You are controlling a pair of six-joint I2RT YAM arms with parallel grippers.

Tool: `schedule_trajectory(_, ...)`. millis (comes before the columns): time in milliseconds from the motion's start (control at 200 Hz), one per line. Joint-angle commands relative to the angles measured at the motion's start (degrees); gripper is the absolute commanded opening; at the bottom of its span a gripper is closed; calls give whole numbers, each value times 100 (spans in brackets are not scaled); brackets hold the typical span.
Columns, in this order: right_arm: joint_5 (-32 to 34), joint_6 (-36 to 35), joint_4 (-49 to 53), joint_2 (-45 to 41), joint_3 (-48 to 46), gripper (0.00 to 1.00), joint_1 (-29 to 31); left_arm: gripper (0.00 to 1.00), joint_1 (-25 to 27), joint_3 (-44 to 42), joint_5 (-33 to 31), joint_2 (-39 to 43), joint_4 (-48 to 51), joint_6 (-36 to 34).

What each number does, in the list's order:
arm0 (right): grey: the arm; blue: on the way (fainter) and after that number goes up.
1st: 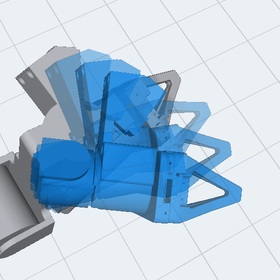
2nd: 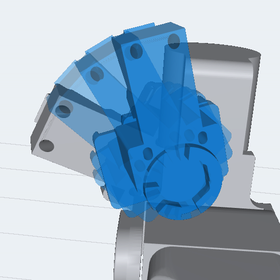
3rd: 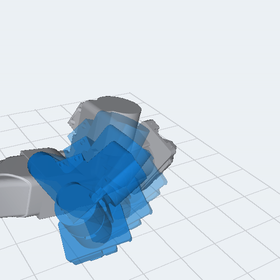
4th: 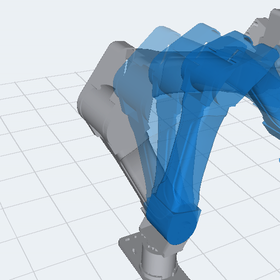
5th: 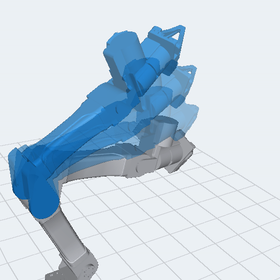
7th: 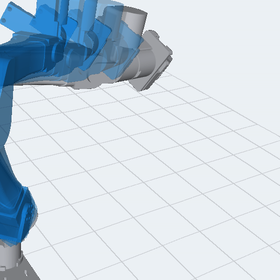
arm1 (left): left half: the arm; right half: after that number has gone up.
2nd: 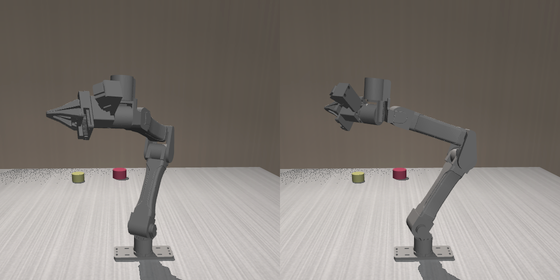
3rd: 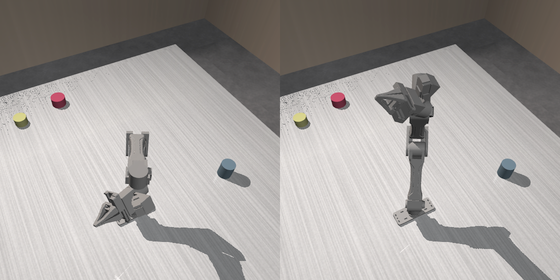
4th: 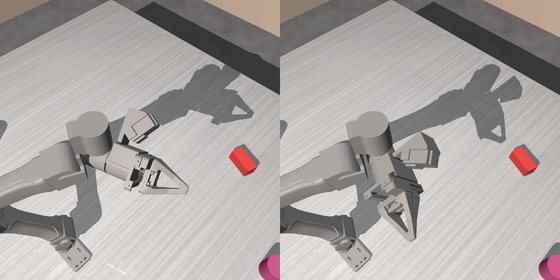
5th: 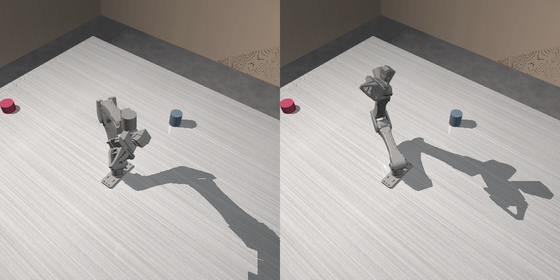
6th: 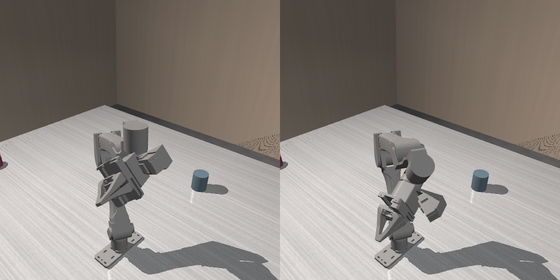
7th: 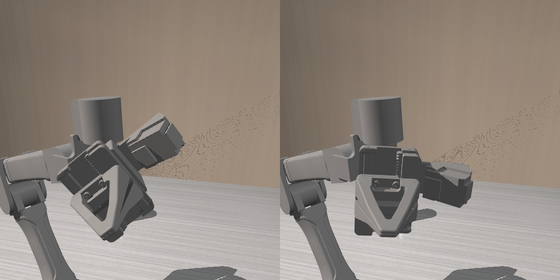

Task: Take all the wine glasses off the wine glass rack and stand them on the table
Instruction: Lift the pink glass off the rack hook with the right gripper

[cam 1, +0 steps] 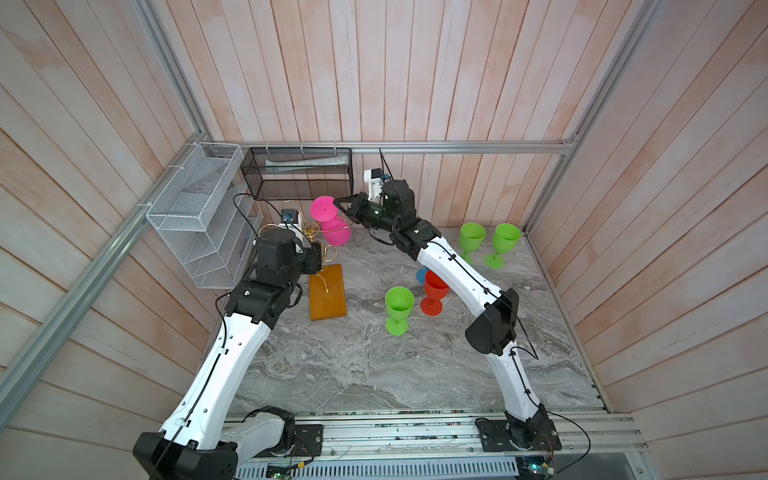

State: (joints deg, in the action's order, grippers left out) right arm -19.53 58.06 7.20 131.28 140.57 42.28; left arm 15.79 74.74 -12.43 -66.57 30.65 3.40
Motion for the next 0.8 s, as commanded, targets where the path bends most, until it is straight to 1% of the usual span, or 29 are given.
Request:
schedule_trajectory(0,204,-59,-25,-3,251,0,-145,73,29,-109,-40,109,31,-59)
schedule_trajectory(110,215,-77,-73,-89,176,0,-278,73,38,-98,-71,109,37,-69)
schedule_trajectory(220,277,-75,-305,-303,-91,0,-385,73,47,-82,-80,101,46,-68)
schedule_trajectory(365,350,-210,-349,-520,-191,0,-548,73,65,-41,-148,100,63,-68)
schedule_trajectory(425,368,-301,-392,-677,-324,0,-619,75,73,-1,-206,105,66,-67)
schedule_trajectory(555,482,-519,-805,-1272,-1109,0,-735,77,86,139,-310,92,124,-42)
schedule_trajectory(650,633,-849,-1067,-1808,-1797,0,-797,78,118,250,-380,81,198,9)
schedule_trajectory(745,630,-1179,-1246,-2325,-2472,0,-869,80,223,434,-593,39,360,55)
schedule_trajectory(795,693,-1379,-1307,-2628,-2853,0,-896,82,371,549,-788,13,446,27)
